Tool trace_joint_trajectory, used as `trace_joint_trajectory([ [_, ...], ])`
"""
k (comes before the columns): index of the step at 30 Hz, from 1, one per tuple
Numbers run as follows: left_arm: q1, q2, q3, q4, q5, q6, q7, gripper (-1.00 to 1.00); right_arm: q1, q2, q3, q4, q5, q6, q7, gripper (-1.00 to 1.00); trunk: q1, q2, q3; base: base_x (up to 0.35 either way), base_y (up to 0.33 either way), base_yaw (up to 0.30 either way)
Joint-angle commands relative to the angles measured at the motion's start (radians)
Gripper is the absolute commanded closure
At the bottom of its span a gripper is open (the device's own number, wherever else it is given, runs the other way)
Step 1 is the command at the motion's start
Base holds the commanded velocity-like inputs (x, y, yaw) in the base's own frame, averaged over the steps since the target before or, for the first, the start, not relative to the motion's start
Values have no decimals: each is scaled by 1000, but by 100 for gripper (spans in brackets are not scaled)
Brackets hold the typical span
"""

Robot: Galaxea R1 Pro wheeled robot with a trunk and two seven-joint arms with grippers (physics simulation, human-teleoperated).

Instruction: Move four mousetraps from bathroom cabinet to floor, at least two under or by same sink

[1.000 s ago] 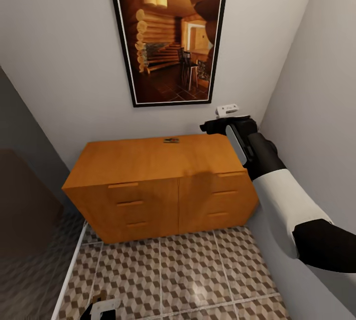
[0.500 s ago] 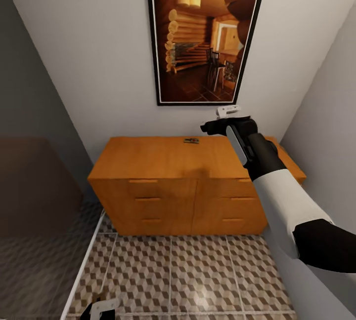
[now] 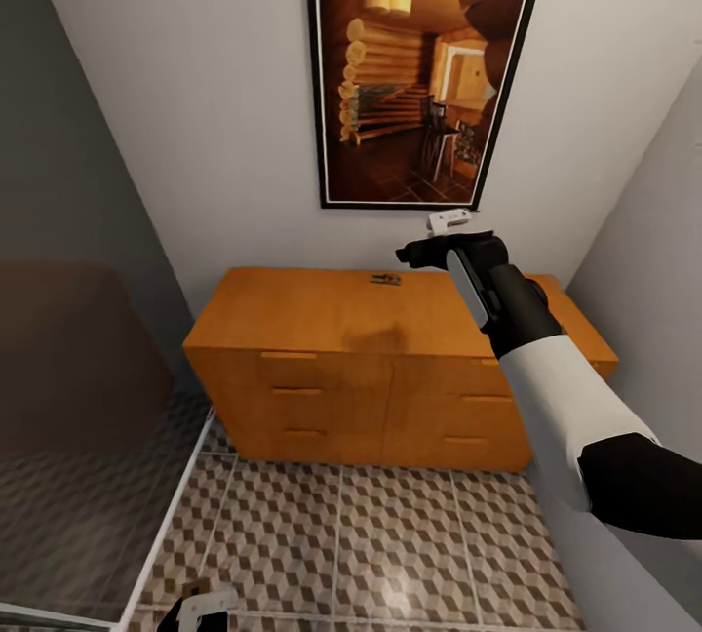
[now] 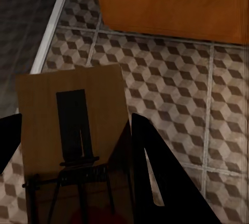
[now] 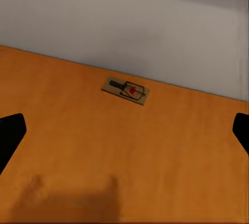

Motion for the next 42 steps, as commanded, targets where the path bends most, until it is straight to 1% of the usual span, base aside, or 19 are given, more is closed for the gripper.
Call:
trace_joint_trajectory([
  [1, -1, -1, -7, 3, -8, -3, 11, 100, -1, 0, 1, -1, -6, 4, -2, -100, 1, -2, -2, 5, -275, 5],
  [10, -1, 1, -6, 3, -8, -3, 13, 100, 2, 0, 1, 3, -6, 4, -1, -100, 1, -2, -2, 127, -250, 1],
  [20, -1, 3, -6, 3, -8, -3, 13, 100, 6, 0, 2, 16, -6, 1, 1, -100, 1, -2, -2, 47, -46, 0],
  [21, -1, 3, -5, 3, -8, -3, 13, 100, 7, 1, 2, 23, -7, -2, 2, -100, 1, -2, -2, 5, -5, 0],
  [25, -1, 3, -6, 3, -8, -3, 13, 100, 15, 1, 2, 76, -8, -53, 6, -100, 1, -2, -2, 1, -1, 0],
  [30, -1, 3, -6, 3, -8, -3, 13, 100, 16, 2, 2, 120, -10, -86, 10, -100, 1, -2, -2, 0, 0, 0],
  [31, -1, 3, -6, 3, -8, -3, 13, 100, 16, 1, 2, 125, -10, -92, 14, -100, 1, -2, -2, 0, 0, 0],
  [37, -1, 3, -6, 3, -8, -3, 14, 100, 16, 0, 2, 134, -8, -103, 101, -100, 1, -2, -2, 0, 0, 0],
  [39, -1, 3, -6, 3, -7, -3, 14, 100, 16, 0, 2, 134, -8, -103, 118, -100, 1, -2, -2, 0, 0, 0],
  [42, -1, 3, -6, 3, -7, -3, 15, 100, 16, -6, 2, 135, -7, -104, 152, -100, 1, -2, -2, 0, 0, 0],
])
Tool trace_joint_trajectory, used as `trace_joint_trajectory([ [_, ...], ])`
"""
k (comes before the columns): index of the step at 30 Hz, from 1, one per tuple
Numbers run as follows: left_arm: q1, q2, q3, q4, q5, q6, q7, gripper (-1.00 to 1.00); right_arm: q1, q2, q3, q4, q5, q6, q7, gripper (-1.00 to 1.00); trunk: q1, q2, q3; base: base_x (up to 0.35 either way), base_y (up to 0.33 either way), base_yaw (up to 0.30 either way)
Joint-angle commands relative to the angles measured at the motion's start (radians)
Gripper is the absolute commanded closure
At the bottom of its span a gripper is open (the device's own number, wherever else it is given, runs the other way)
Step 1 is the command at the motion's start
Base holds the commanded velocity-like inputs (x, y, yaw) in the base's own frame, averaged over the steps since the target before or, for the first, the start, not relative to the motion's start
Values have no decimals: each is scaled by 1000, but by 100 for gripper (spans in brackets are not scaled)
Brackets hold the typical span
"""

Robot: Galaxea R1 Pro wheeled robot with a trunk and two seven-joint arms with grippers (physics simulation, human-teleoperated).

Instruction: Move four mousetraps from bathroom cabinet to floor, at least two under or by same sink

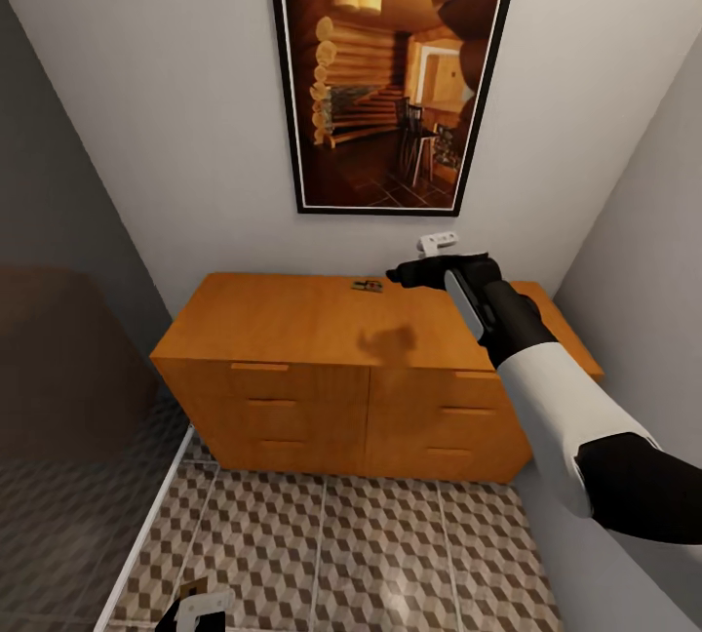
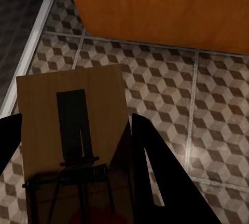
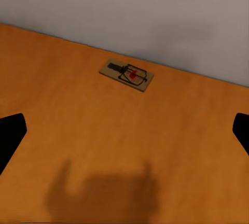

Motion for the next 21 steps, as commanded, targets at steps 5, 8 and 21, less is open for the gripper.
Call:
trace_joint_trajectory([
  [5, -1, -1, -6, 3, -9, -3, 12, 100, -1, -17, 1, 0, -10, -6, 45, -100, 1, -2, -2, 0, 0, 0],
  [8, -1, -1, -6, 3, -9, -3, 12, 100, -1, -28, 1, 0, -10, -18, 53, -100, 1, -2, -2, 5, -2, 0],
  [21, -1, 5, -6, 3, -8, -3, 12, 100, 5, -44, 13, 56, 11, -62, 117, -100, 1, -2, -2, 103, -64, 0],
])
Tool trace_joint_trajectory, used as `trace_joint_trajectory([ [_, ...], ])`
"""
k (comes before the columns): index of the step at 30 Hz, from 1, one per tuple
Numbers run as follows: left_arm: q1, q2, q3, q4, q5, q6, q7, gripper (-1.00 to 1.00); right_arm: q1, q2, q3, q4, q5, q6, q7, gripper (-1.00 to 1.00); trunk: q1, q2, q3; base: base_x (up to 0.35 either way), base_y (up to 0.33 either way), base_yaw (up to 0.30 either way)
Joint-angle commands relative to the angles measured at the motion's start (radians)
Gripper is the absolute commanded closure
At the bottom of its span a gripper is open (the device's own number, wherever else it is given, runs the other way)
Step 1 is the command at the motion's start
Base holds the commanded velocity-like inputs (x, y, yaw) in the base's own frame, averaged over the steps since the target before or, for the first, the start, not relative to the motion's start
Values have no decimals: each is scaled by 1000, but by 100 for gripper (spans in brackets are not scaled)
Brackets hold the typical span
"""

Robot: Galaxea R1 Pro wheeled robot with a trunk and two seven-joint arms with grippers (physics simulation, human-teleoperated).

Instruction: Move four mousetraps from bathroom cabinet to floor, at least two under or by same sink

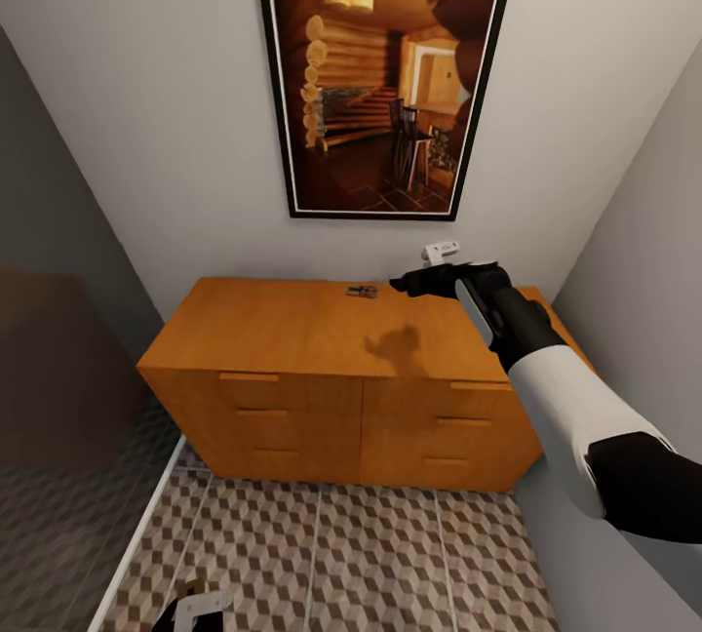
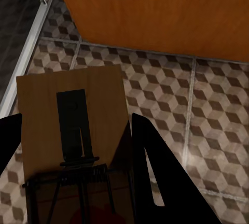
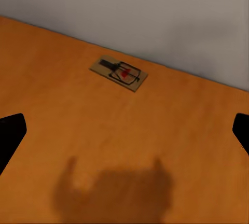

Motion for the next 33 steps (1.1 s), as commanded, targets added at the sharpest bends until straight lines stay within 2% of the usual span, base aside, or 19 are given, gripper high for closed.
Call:
trace_joint_trajectory([
  [1, -1, -1, -7, 3, -8, -3, 12, 100, -1, -1, 5, 6, -4, 3, -1, -100, 1, -2, -2, 23, -7, 0],
  [10, -1, 6, -7, 4, -9, -2, 12, 100, -1, 0, 6, 23, 5, -20, 2, -100, 1, -2, -2, 5, -2, 0],
  [17, 15, 32, -8, 7, -9, 6, 10, 100, -1, 2, 6, 35, 6, -22, 4, -100, 1, -2, -2, 0, 0, 0],
  [25, 45, 71, -8, 8, -9, 120, -2, 100, -1, 3, 7, 40, 6, -23, 57, -100, 1, -2, -2, 0, 0, 0],
  [30, 50, 72, -10, 7, -12, 141, -3, 100, -1, 3, 7, 40, 7, -23, 74, -100, 1, -2, -2, 0, 0, 0],
  [33, 51, 55, -11, 7, -15, 145, -3, 100, -1, 4, 7, 40, 7, -24, 77, -100, 1, -2, -2, 0, 0, 0],
])
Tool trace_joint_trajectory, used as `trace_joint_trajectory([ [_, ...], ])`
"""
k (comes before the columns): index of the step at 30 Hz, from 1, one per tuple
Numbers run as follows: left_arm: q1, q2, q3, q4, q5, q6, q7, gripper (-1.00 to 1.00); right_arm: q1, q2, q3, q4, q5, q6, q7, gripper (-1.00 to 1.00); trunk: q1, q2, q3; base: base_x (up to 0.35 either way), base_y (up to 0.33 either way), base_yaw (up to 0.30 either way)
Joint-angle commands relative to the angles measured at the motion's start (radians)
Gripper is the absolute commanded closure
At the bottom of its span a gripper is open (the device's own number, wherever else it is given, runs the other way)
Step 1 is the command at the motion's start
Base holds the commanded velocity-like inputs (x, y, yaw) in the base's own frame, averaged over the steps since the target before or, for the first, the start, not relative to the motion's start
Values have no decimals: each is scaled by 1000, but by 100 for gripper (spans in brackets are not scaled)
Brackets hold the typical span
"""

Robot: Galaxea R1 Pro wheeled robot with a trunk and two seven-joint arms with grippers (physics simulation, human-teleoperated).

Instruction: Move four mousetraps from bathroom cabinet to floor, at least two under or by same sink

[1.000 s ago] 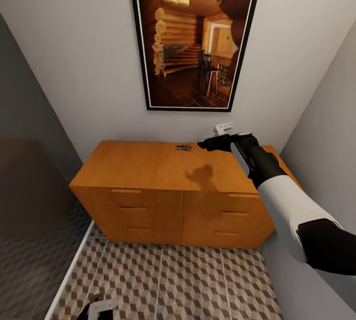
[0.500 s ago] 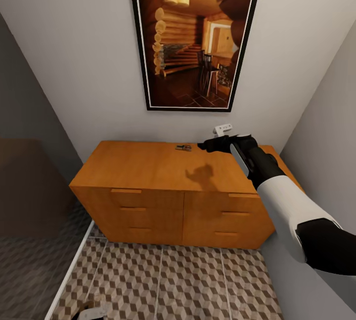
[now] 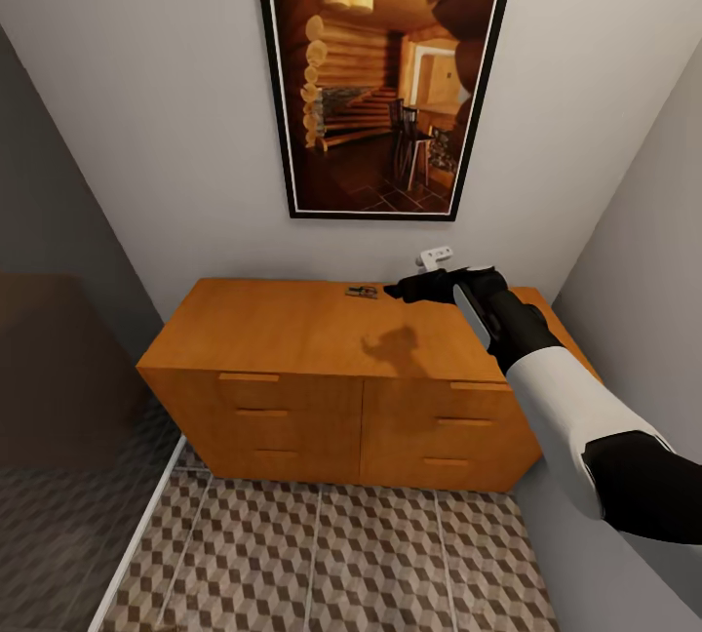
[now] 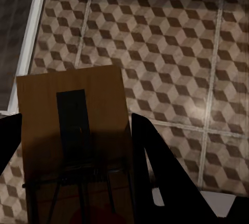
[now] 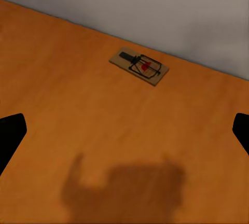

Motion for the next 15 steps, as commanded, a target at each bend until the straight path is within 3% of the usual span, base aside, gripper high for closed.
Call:
trace_joint_trajectory([
  [1, 0, -6, -6, 1, -7, -1, 10, 100, -1, -1, 4, -1, -8, 5, -2, -100, 1, -2, -2, 0, 0, 0],
  [11, 1, -17, -6, 1, -9, 1, 10, 100, -1, -1, 5, 20, -7, -42, 0, -100, 1, -2, -2, 4, 0, 0],
  [15, 1, -17, -6, 1, -9, 47, 12, 100, -1, -1, 5, 27, -1, -49, 0, -100, 1, -2, -2, 94, 0, 0],
])
